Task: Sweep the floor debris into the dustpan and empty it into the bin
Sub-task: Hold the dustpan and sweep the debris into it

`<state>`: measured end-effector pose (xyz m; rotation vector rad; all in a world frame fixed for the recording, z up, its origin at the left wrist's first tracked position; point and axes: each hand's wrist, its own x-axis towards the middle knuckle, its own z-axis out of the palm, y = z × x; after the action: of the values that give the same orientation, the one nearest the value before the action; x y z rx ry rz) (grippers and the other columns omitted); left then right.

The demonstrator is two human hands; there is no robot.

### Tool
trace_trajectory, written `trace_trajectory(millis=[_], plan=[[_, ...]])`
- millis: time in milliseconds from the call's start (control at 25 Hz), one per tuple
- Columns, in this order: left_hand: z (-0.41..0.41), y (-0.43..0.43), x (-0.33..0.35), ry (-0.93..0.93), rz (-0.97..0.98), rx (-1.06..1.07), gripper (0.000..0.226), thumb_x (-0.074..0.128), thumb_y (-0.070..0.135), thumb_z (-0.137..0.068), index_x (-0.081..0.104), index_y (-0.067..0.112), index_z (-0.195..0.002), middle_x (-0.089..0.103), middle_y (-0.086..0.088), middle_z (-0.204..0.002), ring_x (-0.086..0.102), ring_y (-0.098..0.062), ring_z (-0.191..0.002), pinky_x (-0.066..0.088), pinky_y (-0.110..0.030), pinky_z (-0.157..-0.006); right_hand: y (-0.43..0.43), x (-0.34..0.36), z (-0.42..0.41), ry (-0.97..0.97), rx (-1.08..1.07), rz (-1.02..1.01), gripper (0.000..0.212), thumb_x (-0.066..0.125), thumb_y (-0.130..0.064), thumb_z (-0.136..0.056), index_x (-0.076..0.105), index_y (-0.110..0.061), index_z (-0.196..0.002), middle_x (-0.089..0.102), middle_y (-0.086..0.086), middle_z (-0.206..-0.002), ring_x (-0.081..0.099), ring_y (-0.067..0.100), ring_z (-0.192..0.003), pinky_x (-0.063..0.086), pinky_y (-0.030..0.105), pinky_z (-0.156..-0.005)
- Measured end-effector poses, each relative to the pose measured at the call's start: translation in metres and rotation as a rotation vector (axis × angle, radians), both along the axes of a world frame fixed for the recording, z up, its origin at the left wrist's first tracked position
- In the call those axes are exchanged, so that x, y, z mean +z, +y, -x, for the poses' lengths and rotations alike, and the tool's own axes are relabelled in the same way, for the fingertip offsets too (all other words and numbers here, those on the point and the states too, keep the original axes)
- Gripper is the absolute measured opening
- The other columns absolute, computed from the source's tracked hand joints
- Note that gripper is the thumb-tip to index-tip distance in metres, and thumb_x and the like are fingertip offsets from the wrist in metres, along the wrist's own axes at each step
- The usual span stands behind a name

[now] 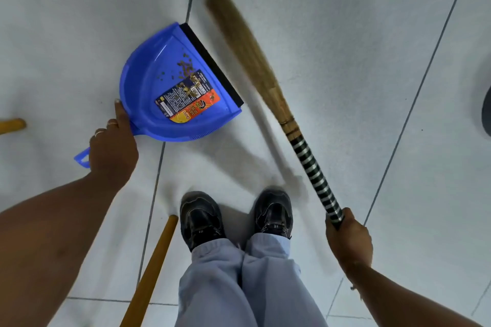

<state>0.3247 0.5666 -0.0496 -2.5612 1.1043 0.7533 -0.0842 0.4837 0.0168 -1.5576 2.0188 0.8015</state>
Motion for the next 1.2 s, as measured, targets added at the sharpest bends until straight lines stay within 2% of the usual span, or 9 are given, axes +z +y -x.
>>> trace_trajectory(millis=[160, 320, 520, 720, 800, 920, 1040, 1160, 1200], plan=[[-0.011, 0.012, 0.004, -0.024, -0.01, -0.005, 0.074, 0.048, -0.013, -0.081, 0.012, -0.005, -0.145, 0.053, -0.04, -0.09, 0.053, -0.054, -0.071, 0.045, -0.057, -0.062, -0.009, -0.013, -0.009, 0.061, 0.056, -0.032, 0.013, 0.045, -0.021, -0.089, 0.04, -0.017, -0.078, 0.044, 0.0, -0.054, 0.049, 0.03, -0.058, 0.039, 0.03, -0.056], [-0.017, 0.012, 0.007, -0.022, -0.042, 0.003, 0.076, 0.048, -0.012, -0.081, 0.009, -0.003, -0.146, 0.053, -0.04, -0.095, 0.054, -0.054, -0.075, 0.045, -0.058, -0.065, 0.003, -0.01, -0.007, 0.0, 0.236, -0.171, 0.016, 0.047, -0.022, -0.088, 0.036, -0.021, -0.077, 0.06, 0.007, -0.065, 0.048, 0.028, -0.057, 0.038, 0.027, -0.053], [-0.003, 0.021, 0.014, -0.011, -0.067, 0.032, 0.076, 0.046, -0.011, -0.083, 0.006, -0.001, -0.147, 0.052, -0.039, -0.102, 0.053, -0.054, -0.081, 0.045, -0.059, -0.071, 0.024, 0.003, 0.011, 0.035, -0.013, -0.072, 0.014, 0.049, -0.021, -0.085, 0.041, -0.019, -0.074, 0.049, -0.002, -0.054, 0.049, 0.027, -0.053, 0.041, 0.027, -0.053], [0.012, 0.024, 0.022, -0.039, -0.069, 0.027, 0.072, 0.044, -0.009, -0.085, 0.007, -0.004, -0.146, 0.052, -0.039, -0.101, 0.054, -0.054, -0.081, 0.045, -0.058, -0.07, 0.025, -0.003, -0.001, -0.04, 0.172, -0.222, 0.007, 0.046, -0.023, -0.088, 0.045, -0.017, -0.083, 0.042, -0.005, -0.054, 0.051, 0.026, -0.057, 0.039, 0.026, -0.054], [0.02, 0.02, 0.038, -0.025, -0.063, 0.075, 0.07, 0.046, -0.01, -0.083, 0.012, -0.006, -0.144, 0.051, -0.041, -0.106, 0.053, -0.056, -0.088, 0.044, -0.06, -0.076, 0.026, 0.013, -0.005, -0.096, 0.184, -0.199, 0.009, 0.048, -0.023, -0.088, 0.048, -0.014, -0.085, 0.048, -0.001, -0.056, 0.051, 0.028, -0.058, 0.039, 0.026, -0.053], [0.05, 0.007, 0.078, 0.107, -0.032, 0.329, 0.053, 0.048, -0.013, -0.08, 0.031, -0.01, -0.13, 0.049, -0.038, -0.118, 0.05, -0.058, -0.103, 0.041, -0.06, -0.09, 0.021, 0.05, -0.008, -0.148, -0.002, -0.061, 0.017, 0.051, -0.025, -0.089, 0.051, -0.008, -0.09, 0.065, 0.013, -0.07, 0.058, 0.034, -0.062, 0.044, 0.031, -0.056], [0.097, -0.013, 0.14, 0.213, 0.051, 0.602, 0.043, 0.054, -0.005, -0.083, 0.033, -0.007, -0.121, 0.054, -0.033, -0.12, 0.052, -0.052, -0.109, 0.042, -0.054, -0.093, 0.001, 0.101, -0.01, -0.284, -0.126, 0.078, 0.022, 0.051, -0.028, -0.092, 0.051, -0.009, -0.104, 0.067, 0.016, -0.089, 0.062, 0.037, -0.075, 0.048, 0.036, -0.063], [0.149, -0.047, 0.211, 0.256, 0.077, 0.603, 0.048, 0.062, 0.008, -0.085, 0.034, -0.005, -0.121, 0.057, -0.03, -0.12, 0.054, -0.049, -0.11, 0.042, -0.051, -0.093, -0.031, 0.159, -0.003, -0.341, -0.048, 0.175, 0.045, 0.047, -0.02, -0.096, 0.036, -0.012, -0.139, 0.059, 0.018, -0.109, 0.06, 0.038, -0.09, 0.05, 0.04, -0.072], [0.165, -0.061, 0.234, 0.272, 0.1, 0.586, 0.048, 0.063, 0.011, -0.085, 0.034, -0.004, -0.121, 0.057, -0.029, -0.12, 0.054, -0.048, -0.11, 0.042, -0.051, -0.092, -0.04, 0.177, 0.0, -0.328, -0.004, 0.186, 0.051, 0.046, -0.02, -0.097, 0.029, -0.012, -0.144, 0.057, 0.019, -0.112, 0.059, 0.037, -0.093, 0.05, 0.04, -0.074]])
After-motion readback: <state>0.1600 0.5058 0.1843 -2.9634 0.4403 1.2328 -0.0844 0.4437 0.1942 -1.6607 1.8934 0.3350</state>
